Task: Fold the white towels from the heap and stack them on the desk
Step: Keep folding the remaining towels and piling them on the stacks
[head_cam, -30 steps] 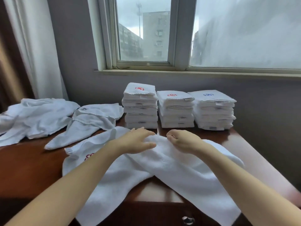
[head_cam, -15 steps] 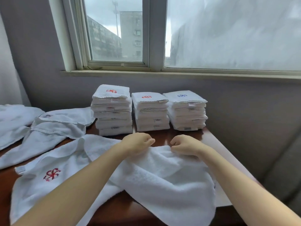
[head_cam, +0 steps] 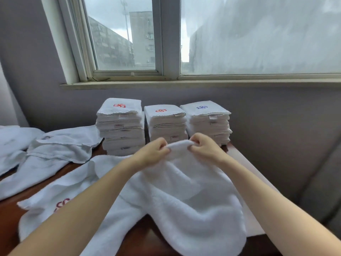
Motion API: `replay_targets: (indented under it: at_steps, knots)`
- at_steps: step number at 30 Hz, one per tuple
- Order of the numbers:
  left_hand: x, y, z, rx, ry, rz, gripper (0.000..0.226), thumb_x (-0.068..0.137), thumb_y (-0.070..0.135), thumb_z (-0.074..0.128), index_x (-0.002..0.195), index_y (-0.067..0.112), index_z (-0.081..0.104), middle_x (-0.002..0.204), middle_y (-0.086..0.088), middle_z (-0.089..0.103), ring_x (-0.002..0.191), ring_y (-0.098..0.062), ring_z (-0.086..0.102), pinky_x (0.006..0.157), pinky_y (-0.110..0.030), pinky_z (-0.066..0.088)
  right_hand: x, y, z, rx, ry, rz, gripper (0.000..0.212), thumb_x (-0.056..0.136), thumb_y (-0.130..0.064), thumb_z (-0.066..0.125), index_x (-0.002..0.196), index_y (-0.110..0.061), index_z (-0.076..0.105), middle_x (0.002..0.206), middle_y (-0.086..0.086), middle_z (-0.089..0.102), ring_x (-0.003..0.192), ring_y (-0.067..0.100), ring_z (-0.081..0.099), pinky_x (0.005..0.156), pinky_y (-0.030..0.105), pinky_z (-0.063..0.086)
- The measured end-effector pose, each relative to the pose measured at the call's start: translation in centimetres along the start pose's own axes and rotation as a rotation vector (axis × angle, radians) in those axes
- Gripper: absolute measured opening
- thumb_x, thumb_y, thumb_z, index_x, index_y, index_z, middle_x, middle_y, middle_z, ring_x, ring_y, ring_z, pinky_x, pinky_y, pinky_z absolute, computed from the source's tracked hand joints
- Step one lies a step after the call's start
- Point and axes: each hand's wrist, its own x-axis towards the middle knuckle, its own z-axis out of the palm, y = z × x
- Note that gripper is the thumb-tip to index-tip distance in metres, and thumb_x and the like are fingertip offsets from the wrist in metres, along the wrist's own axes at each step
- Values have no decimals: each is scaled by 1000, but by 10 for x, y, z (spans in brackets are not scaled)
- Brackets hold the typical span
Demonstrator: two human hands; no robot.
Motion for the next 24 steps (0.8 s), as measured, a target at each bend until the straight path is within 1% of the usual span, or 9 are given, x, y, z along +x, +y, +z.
replay_targets:
  at_steps: [2, 4, 7, 10, 13, 17, 20, 22, 24]
  knots:
    - [0, 7, -15, -2, 171, 63, 13, 97, 24, 52, 91, 13, 51, 75, 4, 51, 75, -24, 50, 74, -41, 43, 5, -14, -12, 33, 84, -43, 9, 86, -22, 67, 85, -17, 60, 80, -4, 61, 77, 13, 56, 71, 31, 45]
    - [-2, 15, -30, 28, 329, 105, 12, 97, 25, 50, 92, 14, 49, 72, 5, 50, 74, -27, 51, 71, -41, 42, 7, -27, -27, 56, 95, -69, 23, 84, -29, 72, 75, -14, 56, 68, -6, 53, 63, 10, 48, 59, 30, 39]
    - [-10, 33, -58, -84, 508, 102, 16, 92, 30, 48, 87, 15, 47, 69, 7, 46, 68, -18, 47, 65, -37, 37, 5, -43, -46, 182, 87, -92, 28, 86, -28, 71, 70, -15, 53, 62, -7, 46, 54, 5, 43, 54, 24, 32]
    - [-22, 57, -81, -343, 377, 91, 14, 72, 36, 46, 67, 23, 44, 60, 12, 40, 53, -5, 36, 52, -27, 30, 6, -63, -57, 306, 217, -171, 18, 95, -25, 62, 79, -19, 62, 71, -7, 54, 62, 3, 49, 59, 21, 39]
    - [-38, 73, -85, -546, 135, 99, 18, 73, 37, 49, 58, 27, 49, 59, 15, 41, 53, -4, 38, 47, -21, 32, 7, -86, -59, 347, 277, -219, 17, 99, -26, 57, 81, -24, 59, 73, -8, 50, 61, 1, 46, 54, 13, 36]
    - [-42, 83, -80, -839, 143, 19, 24, 77, 36, 49, 54, 27, 45, 58, 6, 36, 57, -12, 30, 56, -33, 16, 3, -104, -55, 397, 217, -228, 19, 100, -28, 55, 81, -26, 58, 76, -9, 52, 60, -2, 46, 48, 6, 35]
    - [-45, 89, -86, -767, 137, 18, 6, 64, 18, 47, 68, 18, 52, 62, 3, 41, 57, -14, 37, 50, -28, 22, -2, -111, -58, 416, 212, -249, 18, 99, -26, 56, 82, -26, 61, 75, -10, 54, 65, 2, 48, 53, 6, 36]
    - [-51, 85, -93, -677, 100, 24, 25, 65, 18, 50, 88, 13, 59, 68, 4, 56, 57, -10, 53, 45, -19, 34, -5, -115, -62, 380, 236, -280, 15, 98, -26, 59, 84, -26, 63, 75, -10, 54, 67, 2, 50, 58, 10, 39]
    - [-57, 81, -101, -591, 46, 26, 21, 71, 25, 58, 90, 18, 64, 73, 7, 61, 62, -7, 56, 51, -17, 38, -8, -119, -68, 303, 279, -313, 8, 95, -27, 62, 89, -23, 65, 75, -10, 57, 71, 4, 54, 63, 17, 44]
